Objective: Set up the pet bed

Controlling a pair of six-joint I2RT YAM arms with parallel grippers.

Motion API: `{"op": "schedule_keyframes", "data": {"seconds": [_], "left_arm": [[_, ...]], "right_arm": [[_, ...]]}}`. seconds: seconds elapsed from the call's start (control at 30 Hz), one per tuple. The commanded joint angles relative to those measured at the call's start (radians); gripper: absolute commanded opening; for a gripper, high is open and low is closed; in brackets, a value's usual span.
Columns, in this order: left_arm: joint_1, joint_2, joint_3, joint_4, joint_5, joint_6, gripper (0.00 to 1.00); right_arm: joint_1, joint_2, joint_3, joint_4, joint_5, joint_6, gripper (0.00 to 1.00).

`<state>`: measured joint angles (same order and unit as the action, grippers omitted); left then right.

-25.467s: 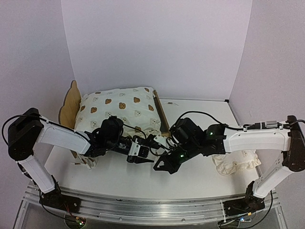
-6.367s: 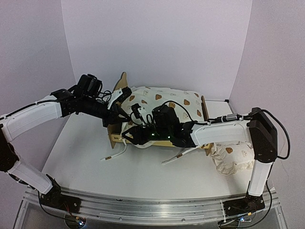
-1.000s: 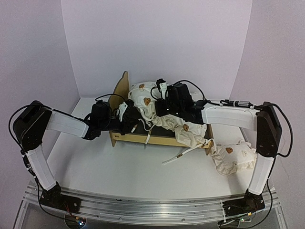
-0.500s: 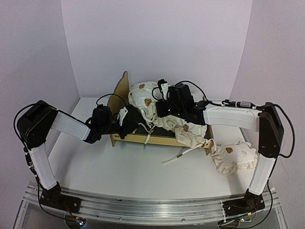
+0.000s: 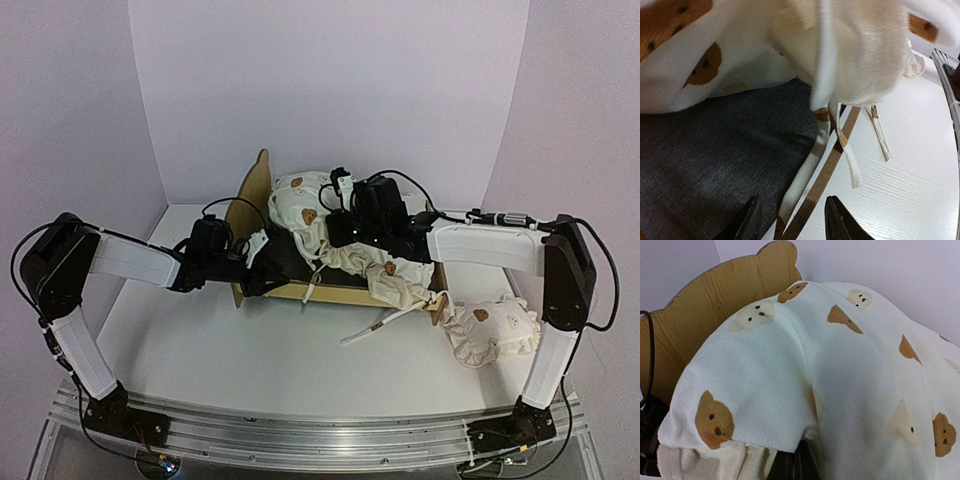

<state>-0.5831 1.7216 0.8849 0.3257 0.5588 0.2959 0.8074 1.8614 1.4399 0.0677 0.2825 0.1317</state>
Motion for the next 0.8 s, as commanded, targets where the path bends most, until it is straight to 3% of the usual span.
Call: {"op": "schedule_keyframes", "data": {"seconds": [0.0, 0.17, 0.43, 0.77], "left_arm": [[0.001, -0.058, 0.060, -0.151, 0.057, 0.117, 0.48], [0.004, -0.065, 0.120, -0.209, 0.048, 0.114, 0.48], [0.005, -0.225, -0.014, -0.144, 0.039, 0.095, 0.51], [0.004, -0.298, -0.065, -0.211, -0.028, 0.103, 0.48]], "right_arm": [[-0.003, -0.042, 0.030, 0.033, -0.031, 0.041, 0.00], [0.014, -0.025, 0.052, 0.022, -0.058, 0.113, 0.00], [0.053, 0.050, 0.066, -0.047, -0.061, 0.266, 0.00], [0.091, 0.159, 0.172, -0.129, -0.048, 0.366, 0.01]]}}
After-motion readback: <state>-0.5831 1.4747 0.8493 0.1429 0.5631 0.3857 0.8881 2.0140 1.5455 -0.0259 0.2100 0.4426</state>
